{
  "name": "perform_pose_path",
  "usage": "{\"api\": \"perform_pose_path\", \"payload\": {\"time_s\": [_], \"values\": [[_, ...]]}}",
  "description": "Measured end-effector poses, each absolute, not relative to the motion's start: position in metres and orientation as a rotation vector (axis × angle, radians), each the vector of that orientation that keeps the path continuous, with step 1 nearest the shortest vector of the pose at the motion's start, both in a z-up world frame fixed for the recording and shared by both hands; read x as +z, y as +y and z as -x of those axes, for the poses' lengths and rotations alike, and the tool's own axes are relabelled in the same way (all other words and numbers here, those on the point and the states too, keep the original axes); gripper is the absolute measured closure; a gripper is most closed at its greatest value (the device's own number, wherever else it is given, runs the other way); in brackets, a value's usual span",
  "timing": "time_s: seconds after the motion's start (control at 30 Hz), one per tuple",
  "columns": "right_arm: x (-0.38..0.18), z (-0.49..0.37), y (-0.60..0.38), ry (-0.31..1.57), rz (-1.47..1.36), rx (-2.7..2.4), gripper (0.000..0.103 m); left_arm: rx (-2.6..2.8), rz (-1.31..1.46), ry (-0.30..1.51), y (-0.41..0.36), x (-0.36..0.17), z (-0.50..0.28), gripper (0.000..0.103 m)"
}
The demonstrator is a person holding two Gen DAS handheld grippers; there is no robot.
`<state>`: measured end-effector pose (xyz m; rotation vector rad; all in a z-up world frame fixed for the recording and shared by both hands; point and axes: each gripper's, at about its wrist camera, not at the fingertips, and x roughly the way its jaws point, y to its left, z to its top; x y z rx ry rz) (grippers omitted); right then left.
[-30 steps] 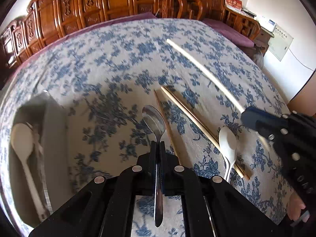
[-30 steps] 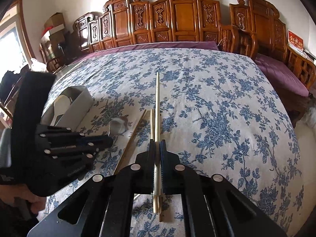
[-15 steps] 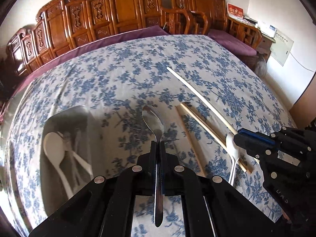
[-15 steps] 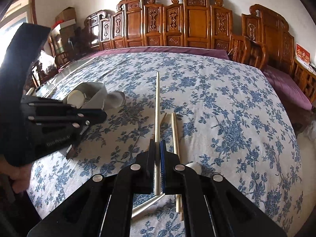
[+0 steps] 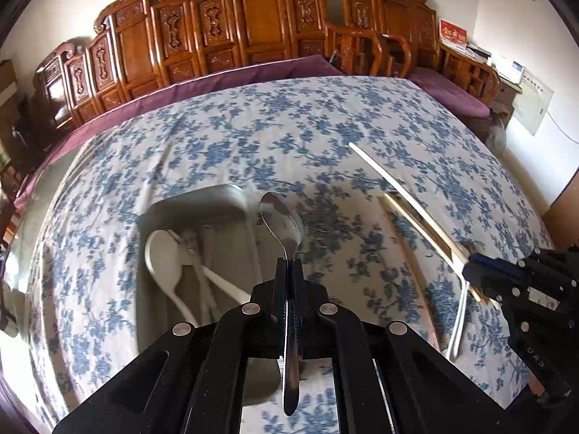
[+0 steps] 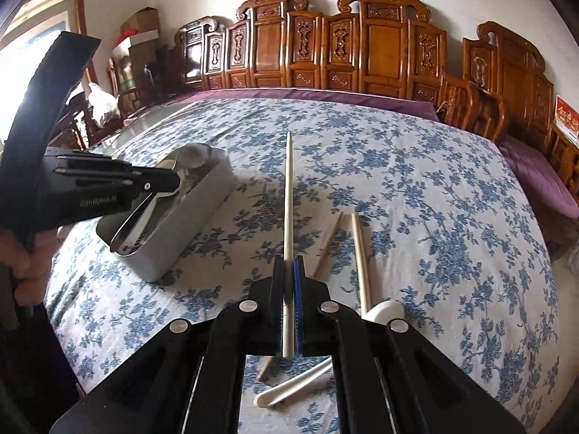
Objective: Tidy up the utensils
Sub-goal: 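Carry the metal spoon with the left gripper into the grey tray and open, then lower the chopsticks into the grey tray and open the right gripper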
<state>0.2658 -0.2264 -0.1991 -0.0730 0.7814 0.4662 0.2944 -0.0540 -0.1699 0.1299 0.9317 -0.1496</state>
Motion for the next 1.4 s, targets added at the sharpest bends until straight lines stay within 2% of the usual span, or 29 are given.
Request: {"api": "perform_pose_path", "payload": {"time_s": [0.43,0.87,1.4], "values": [[-0.198,-0.263,-0.210,0.775,0.070,0.498,0.097,-0.076,-0.122,0.962,0.000,-0.183,-0.311,0.100],[-0.203,-0.267,-0.200,0.784,0.090,0.493,0.097,-0.078,-0.090,1.009,0.020,-0.214,-0.326,0.101],[-0.185,-0.260,-0.166,0.771,0.036,0.558,0.097,-0.076,-0.071,0.934,0.042,-0.188,-0.289,0.101]]}}
